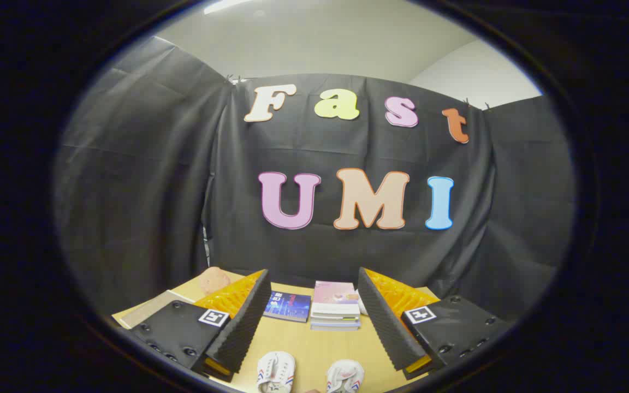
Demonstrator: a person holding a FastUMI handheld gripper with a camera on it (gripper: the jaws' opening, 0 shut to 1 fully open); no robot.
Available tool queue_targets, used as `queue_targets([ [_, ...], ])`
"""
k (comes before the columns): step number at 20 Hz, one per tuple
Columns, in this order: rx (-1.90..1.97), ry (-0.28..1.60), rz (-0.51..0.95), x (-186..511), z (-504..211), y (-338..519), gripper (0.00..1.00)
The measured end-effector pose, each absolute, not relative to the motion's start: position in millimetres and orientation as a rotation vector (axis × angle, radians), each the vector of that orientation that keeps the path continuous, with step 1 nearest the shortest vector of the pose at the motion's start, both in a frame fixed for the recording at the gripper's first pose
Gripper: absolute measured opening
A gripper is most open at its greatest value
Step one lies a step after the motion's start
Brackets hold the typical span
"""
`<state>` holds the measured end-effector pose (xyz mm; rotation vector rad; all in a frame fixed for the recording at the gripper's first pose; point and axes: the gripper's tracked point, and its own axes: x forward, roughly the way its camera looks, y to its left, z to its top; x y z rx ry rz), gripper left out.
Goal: Open the storage box then place both shoes into the box .Put the left shoe in first, then the right shoe, with the right side of both shoes facing outward in a uniform manner.
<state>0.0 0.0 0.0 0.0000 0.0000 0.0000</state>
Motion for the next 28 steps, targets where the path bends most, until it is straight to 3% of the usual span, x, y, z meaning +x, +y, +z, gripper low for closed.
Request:
queue_targets([
  [21, 0.055, 0.048, 0.022, -3, -29, 32, 1.00],
  [28, 0.285, 0.032, 0.102, -24, -52, 100, 1.00],
])
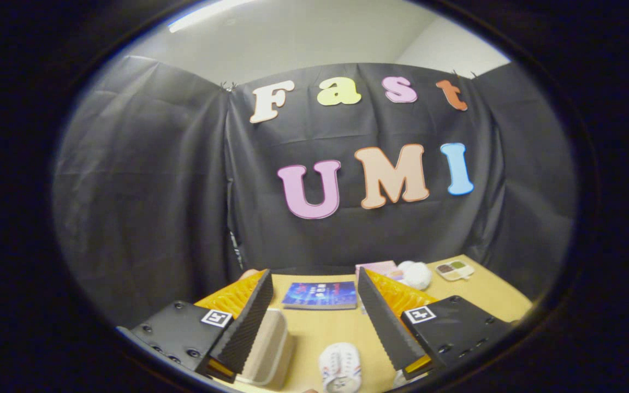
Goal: Open the storage box then place both shoes into the box .Put the left shoe in first, then the right shoe, with the right side of both shoes facing outward in a uniform manner.
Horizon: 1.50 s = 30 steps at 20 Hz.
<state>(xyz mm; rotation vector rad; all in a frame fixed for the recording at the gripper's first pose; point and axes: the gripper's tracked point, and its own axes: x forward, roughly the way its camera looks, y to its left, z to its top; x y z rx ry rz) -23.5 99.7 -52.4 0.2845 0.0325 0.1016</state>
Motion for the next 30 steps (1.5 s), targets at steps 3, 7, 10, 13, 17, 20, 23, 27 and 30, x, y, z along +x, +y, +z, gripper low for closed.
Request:
queue_targets([
  [3, 0.485, -0.017, 0.171, -44, -49, 141, 0.99],
  [7, 0.804, -0.080, 0.130, -74, -63, 154, 0.99],
  [10, 0.958, -0.087, 0.027, -87, -97, 146, 0.98],
  [13, 1.139, -0.109, -0.074, -100, -136, 140, 0.98],
  [17, 1.411, -0.129, -0.206, -115, -201, 126, 0.98],
  [20, 1.583, -0.082, -0.269, -115, -250, 131, 0.97],
  [23, 1.722, -0.012, -0.308, -113, -282, 146, 0.97],
  [27, 1.817, 0.058, -0.242, -113, -294, 172, 0.95],
  [30, 1.859, 0.101, -0.190, -105, -289, 182, 0.93],
])
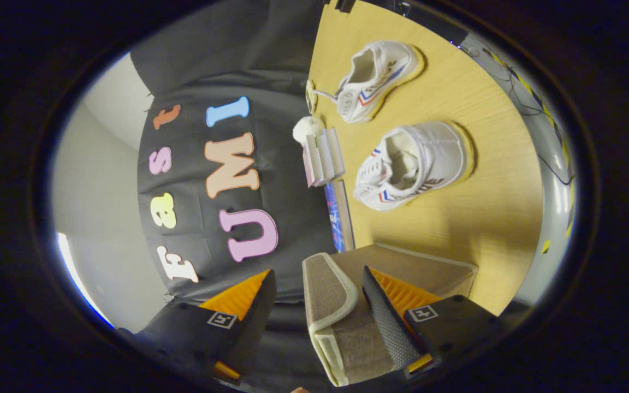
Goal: Open the storage box then place both shoes into the box .Put the left shoe in first, then the right shoe, with the right side of both shoes facing outward in a uniform manner.
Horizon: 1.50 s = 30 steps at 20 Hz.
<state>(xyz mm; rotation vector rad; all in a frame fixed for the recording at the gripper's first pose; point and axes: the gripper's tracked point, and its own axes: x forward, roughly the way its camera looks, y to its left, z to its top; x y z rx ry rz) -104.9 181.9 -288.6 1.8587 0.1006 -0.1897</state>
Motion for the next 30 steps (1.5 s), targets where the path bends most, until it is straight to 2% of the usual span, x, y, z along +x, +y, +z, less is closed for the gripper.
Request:
queue_targets([
  [5, 1.864, 0.166, -0.150, -97, -288, 187, 0.90],
  [9, 1.832, 0.288, -0.136, -97, -305, 202, 0.40],
  [12, 1.811, 0.256, -0.138, -98, -298, 192, 0.12],
  [13, 1.791, 0.269, -0.134, -96, -300, 195, 0.08],
  [17, 1.691, 0.233, -0.124, -98, -278, 182, 0.07],
  [23, 1.587, 0.152, -0.055, -93, -206, 182, 0.03],
  [30, 1.580, 0.090, 0.073, -89, -114, 238, 0.03],
])
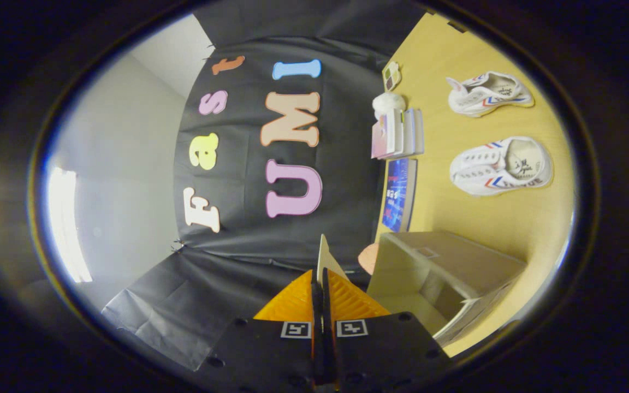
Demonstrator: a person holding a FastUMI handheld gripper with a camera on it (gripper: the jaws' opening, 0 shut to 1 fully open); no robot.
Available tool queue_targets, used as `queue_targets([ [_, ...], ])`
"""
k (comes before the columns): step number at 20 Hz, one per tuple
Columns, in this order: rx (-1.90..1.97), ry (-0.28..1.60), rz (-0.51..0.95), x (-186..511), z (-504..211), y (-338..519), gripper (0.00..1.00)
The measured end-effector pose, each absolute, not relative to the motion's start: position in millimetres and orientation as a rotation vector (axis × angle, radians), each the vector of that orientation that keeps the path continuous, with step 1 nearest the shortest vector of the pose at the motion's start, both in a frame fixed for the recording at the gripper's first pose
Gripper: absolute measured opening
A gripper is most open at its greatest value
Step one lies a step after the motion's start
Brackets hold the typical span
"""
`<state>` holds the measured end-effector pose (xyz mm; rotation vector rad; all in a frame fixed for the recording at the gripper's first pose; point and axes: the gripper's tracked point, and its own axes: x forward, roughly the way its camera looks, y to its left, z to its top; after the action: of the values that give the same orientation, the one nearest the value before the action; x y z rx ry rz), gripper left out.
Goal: Open the storage box then place both shoes into the box .Put the left shoe in first, then the right shoe, with the right side of both shoes facing outward in a uniform manner.
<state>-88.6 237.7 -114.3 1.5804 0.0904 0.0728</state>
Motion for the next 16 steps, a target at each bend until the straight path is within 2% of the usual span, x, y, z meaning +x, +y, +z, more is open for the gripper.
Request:
queue_targets([
  [4, 1.635, 0.108, 0.149, -88, -83, 301, 0.03],
  [11, 1.575, 0.248, 0.282, -107, -79, 417, 0.03],
  [16, 1.463, 0.298, 0.356, -125, -80, 451, 0.03],
])
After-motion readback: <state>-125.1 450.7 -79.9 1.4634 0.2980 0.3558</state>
